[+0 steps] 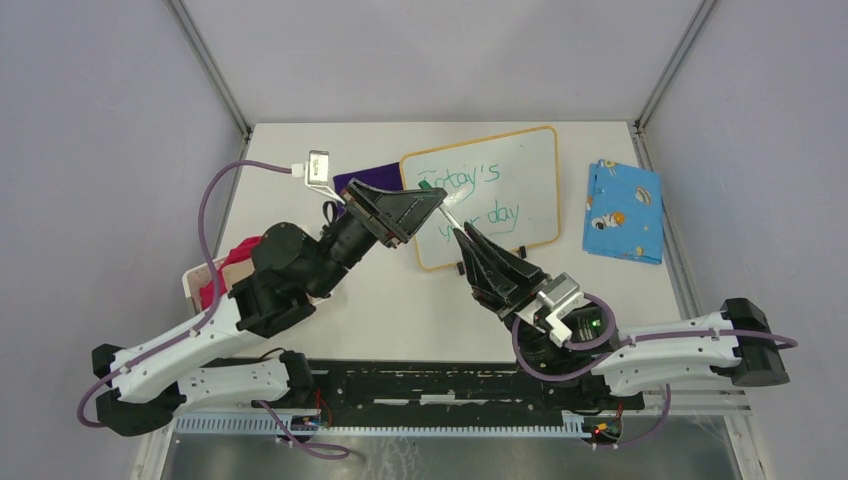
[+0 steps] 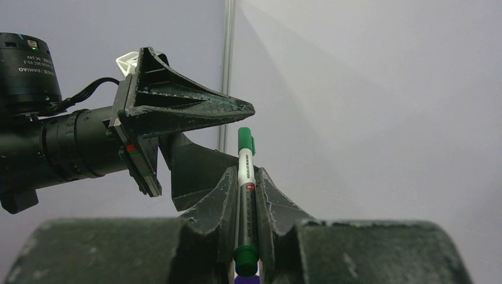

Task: Write a sentence on the whiteboard
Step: Close the whiteboard marker at the center of the board.

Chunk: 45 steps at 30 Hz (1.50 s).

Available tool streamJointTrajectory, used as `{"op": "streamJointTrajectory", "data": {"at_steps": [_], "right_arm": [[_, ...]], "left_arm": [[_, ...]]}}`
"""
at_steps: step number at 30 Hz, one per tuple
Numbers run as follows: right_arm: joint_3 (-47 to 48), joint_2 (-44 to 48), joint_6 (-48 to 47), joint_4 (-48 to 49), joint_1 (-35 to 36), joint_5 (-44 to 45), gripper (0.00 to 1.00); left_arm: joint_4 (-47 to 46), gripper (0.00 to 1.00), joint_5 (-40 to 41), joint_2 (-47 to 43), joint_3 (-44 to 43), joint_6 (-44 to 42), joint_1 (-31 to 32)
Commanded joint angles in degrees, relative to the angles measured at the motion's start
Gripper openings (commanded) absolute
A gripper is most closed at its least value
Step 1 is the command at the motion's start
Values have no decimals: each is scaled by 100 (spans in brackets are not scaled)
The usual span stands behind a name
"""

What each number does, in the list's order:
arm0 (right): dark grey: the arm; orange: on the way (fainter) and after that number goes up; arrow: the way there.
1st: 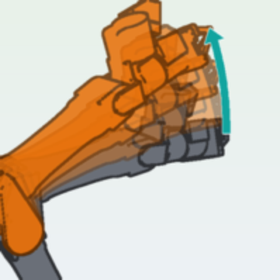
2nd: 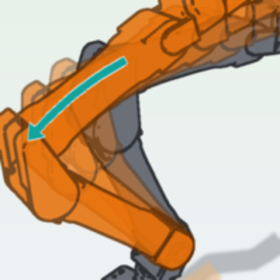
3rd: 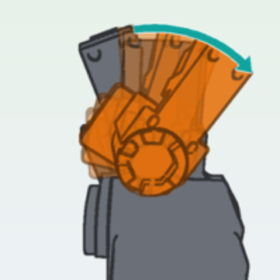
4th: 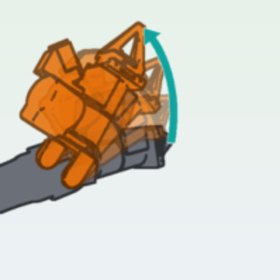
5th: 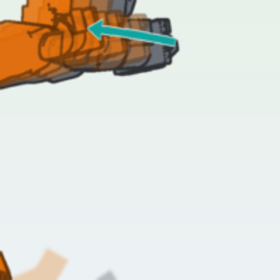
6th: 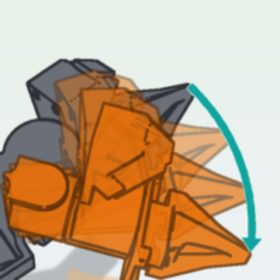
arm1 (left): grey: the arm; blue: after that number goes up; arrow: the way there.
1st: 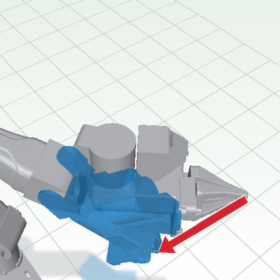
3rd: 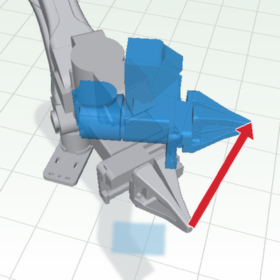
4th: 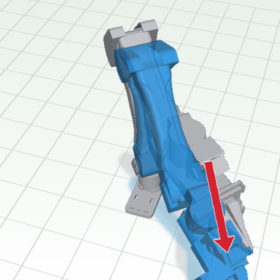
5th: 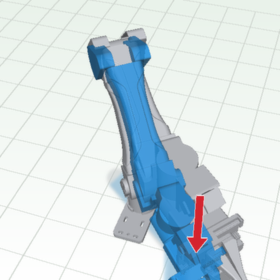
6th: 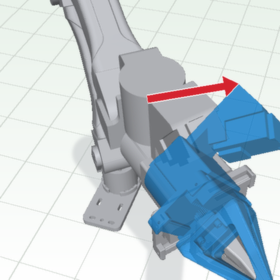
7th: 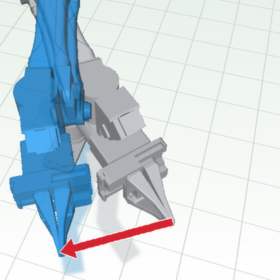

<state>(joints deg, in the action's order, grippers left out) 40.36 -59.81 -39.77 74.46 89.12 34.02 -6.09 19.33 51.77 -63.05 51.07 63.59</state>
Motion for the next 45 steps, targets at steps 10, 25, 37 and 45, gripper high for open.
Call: {"op": "streamJointTrajectory", "data": {"at_steps": [10, 25, 37, 45], "right_arm": [[-116, 268, 136, 36, 25, -125, 0], [-169, 305, 75, 111, 21, 21, 0], [-99, 203, -134, 375, 18, 192, 0], [44, 35, -304, 420, -21, 232, 0]], "left_arm": [[-553, 49, -227, 50, -112, -74, -154], [-846, 2, -907, 285, 18, 206, -201], [-1114, 2, -1409, 538, 500, 975, -193], [-1158, 2, -1481, 744, 627, 936, 257]]}}
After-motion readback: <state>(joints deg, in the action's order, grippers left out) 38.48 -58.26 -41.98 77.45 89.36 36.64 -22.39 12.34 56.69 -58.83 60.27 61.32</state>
